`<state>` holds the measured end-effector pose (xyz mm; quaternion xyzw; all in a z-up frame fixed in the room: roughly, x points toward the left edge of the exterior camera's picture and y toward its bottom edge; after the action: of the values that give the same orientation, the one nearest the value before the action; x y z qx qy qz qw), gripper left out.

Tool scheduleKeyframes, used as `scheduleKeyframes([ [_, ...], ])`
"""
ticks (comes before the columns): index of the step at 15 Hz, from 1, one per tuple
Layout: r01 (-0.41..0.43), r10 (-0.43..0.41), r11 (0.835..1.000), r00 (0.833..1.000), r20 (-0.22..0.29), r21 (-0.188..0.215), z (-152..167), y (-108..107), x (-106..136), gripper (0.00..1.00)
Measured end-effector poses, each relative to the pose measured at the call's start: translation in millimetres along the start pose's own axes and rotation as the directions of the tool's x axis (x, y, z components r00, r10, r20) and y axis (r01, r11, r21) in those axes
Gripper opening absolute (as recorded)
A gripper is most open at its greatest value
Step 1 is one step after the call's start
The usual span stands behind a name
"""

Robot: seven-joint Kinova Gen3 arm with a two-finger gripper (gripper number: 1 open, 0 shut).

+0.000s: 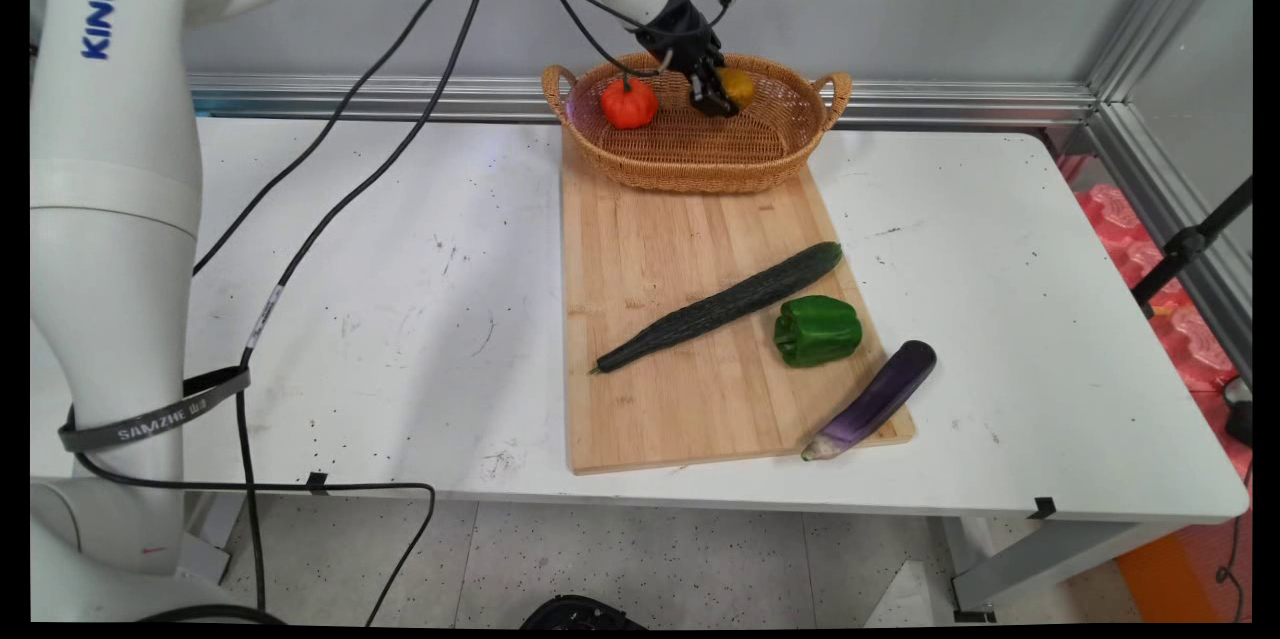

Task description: Place the picked object in the vegetable basket

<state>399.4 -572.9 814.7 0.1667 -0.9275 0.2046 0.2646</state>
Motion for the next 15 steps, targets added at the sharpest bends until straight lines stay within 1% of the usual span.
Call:
scheduleKeyframes([
  [5,-0.002,0.002,1.000,1.000,0.000,0.005,14.8,-5.6,-6.4,0.00],
  [12,-0.007,0.007,1.000,1.000,0.011,0.015,20.4,-13.8,-15.5,0.00],
  [13,-0.008,0.007,1.000,1.000,0.011,0.015,20.3,-14.3,-16.5,1.00],
  [15,-0.008,0.008,1.000,1.000,0.011,0.014,20.1,-14.7,-17.2,1.00],
])
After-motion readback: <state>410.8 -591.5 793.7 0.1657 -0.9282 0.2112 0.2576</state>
